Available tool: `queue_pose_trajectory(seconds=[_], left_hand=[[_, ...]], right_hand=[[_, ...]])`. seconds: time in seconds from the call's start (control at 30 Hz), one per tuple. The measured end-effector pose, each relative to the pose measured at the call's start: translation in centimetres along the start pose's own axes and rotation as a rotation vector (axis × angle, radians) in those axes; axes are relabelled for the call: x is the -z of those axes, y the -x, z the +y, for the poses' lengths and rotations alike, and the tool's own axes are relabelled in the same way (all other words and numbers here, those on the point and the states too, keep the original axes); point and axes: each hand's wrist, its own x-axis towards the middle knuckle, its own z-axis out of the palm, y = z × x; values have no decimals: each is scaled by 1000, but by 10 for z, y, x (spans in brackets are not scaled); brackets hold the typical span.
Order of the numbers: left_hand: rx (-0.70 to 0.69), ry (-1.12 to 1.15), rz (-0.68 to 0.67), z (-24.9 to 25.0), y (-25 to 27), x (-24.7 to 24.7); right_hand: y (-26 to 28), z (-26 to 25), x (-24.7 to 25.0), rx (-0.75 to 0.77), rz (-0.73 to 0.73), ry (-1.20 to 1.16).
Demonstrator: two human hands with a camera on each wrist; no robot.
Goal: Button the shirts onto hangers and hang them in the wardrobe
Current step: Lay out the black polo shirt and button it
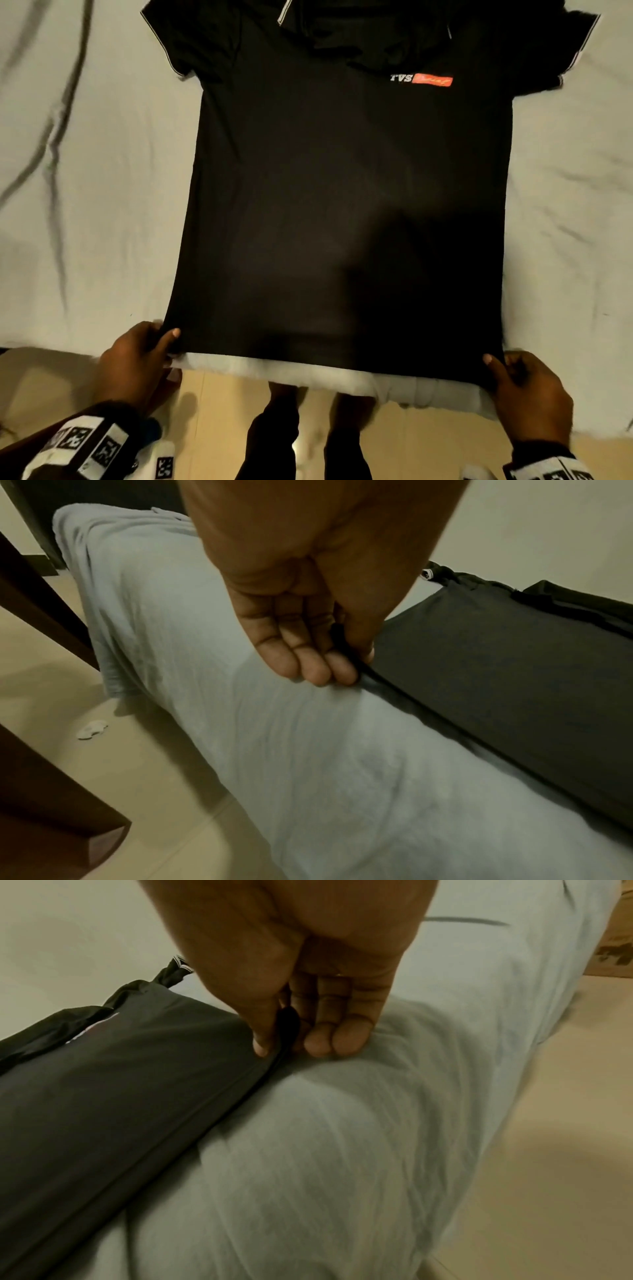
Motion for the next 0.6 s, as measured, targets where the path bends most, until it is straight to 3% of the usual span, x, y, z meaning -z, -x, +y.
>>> queue_pose_trajectory(seconds=[0.2, 0.27, 0.33, 0.4, 0.5, 0.57, 0.6], left_hand=[[74, -151, -38, -9, 4, -2], [60, -281, 8, -3, 10, 3], [-106, -411, 182, 13, 15, 2], [-349, -346, 265, 38, 22, -14], [-696, -400, 126, 71, 18, -58], [-787, -528, 22, 73, 1, -78], [-765, -586, -7, 69, -10, -79]], right_hand=[[23, 1, -2, -134, -21, 75], [32, -10, -5, -124, 94, 184], [46, -29, -17, -6, 276, 307], [65, -59, -43, 193, 293, 345], [87, -104, -106, 472, 93, 448], [85, -115, -138, 611, -22, 550], [78, -110, -146, 642, -39, 581]])
